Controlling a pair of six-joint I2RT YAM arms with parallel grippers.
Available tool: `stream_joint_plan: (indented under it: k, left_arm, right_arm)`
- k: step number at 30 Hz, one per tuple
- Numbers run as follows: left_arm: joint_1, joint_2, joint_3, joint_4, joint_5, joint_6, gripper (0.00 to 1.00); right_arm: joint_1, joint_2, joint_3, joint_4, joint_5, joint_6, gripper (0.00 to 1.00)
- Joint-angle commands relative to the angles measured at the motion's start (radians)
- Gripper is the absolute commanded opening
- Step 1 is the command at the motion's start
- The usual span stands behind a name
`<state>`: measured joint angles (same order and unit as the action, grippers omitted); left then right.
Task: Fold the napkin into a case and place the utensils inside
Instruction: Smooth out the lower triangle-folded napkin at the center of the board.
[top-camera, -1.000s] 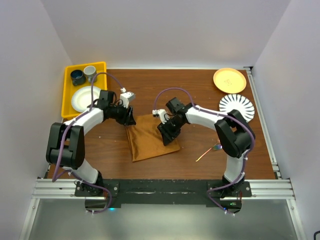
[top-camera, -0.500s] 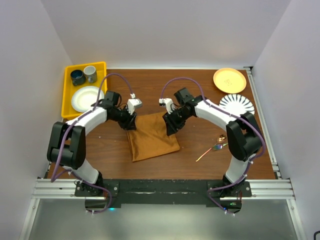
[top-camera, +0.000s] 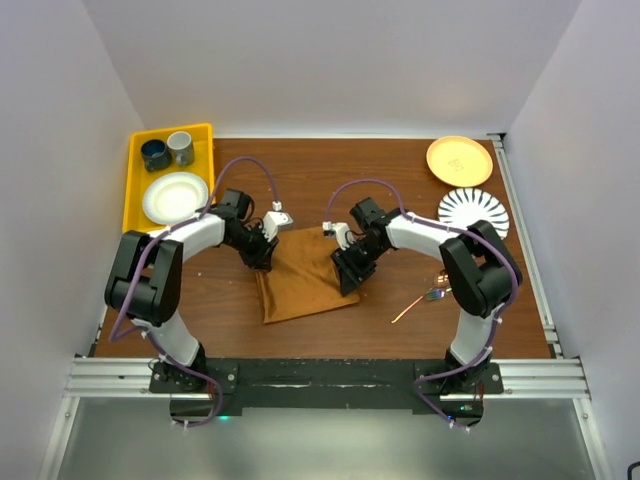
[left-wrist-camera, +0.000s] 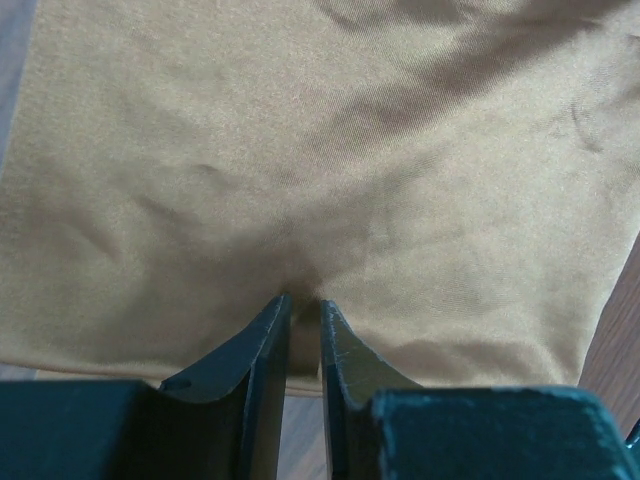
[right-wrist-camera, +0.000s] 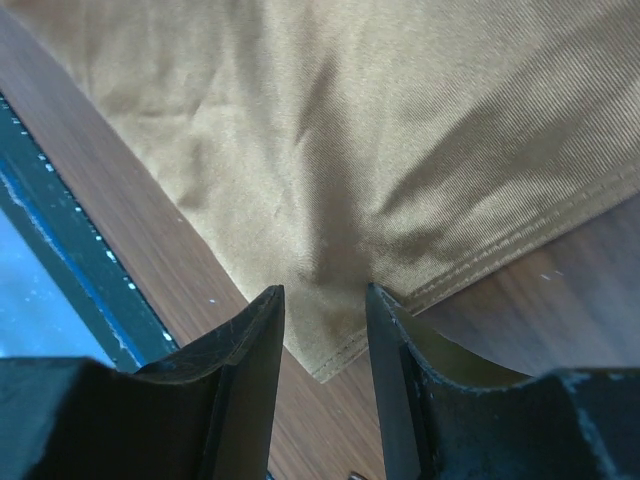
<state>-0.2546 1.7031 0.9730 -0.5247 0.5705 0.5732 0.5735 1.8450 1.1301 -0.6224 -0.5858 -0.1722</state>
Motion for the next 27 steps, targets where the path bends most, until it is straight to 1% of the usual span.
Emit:
stream_joint_plan:
  k: [1,6,8,9,11,12,13,14,15,16,17,18,19,22,27]
  left_arm:
    - [-0.011,0.015,0.015,-0.015,-0.001,0.056,0.23]
    - [-0.021,-0.005,0.01,-0.061,0.003,0.12,0.23]
    - [-0.011,-0.028,0.033,-0.078,0.064,0.12,0.25]
    - [0.02,-0.036,0.044,-0.093,0.148,0.105,0.28]
    - [0.085,-0.045,0.096,-0.097,0.221,0.068,0.32]
    - [0.107,-0.045,0.111,-0.078,0.273,0.015,0.33]
    - [0.132,-0.052,0.131,-0.061,0.299,-0.018,0.35]
    - [0.174,-0.057,0.136,-0.037,0.311,-0.054,0.39]
    - [0.192,-0.06,0.141,0.026,0.296,-0.143,0.41]
    - [0.205,-0.062,0.15,0.052,0.281,-0.183,0.42]
    - [0.222,-0.062,0.156,0.066,0.269,-0.208,0.46]
    - [0.225,-0.057,0.161,0.093,0.225,-0.263,0.47]
    - [0.227,-0.047,0.17,0.1,0.206,-0.28,0.48]
    - [0.229,-0.023,0.17,0.118,0.143,-0.348,0.52]
    - [0.23,0.038,0.176,0.123,0.109,-0.368,0.53]
  right_arm:
    - [0.019,-0.02,-0.035,0.024,-0.037,0.005,0.43]
    - [0.074,-0.059,-0.049,0.01,-0.058,-0.006,0.43]
    - [0.072,-0.072,-0.036,-0.002,-0.103,-0.001,0.46]
    - [0.071,-0.073,-0.011,-0.02,-0.127,0.0,0.48]
    - [0.057,-0.081,0.037,-0.026,-0.138,0.01,0.52]
    - [0.048,-0.082,0.051,-0.013,-0.14,0.032,0.53]
    - [0.036,-0.089,0.065,-0.005,-0.14,0.043,0.56]
    - [0.013,-0.09,0.097,0.001,-0.132,0.054,0.57]
    - [0.002,-0.089,0.114,0.013,-0.114,0.065,0.59]
    - [-0.009,-0.084,0.132,0.019,-0.074,0.068,0.59]
    - [-0.03,-0.075,0.166,0.027,-0.045,0.074,0.6]
    - [-0.044,-0.067,0.18,0.047,-0.02,0.088,0.61]
    - [-0.055,-0.056,0.195,0.055,0.024,0.089,0.61]
    - [-0.09,0.008,0.26,0.062,0.087,0.092,0.61]
    - [-0.119,0.109,0.336,0.085,0.152,0.092,0.62]
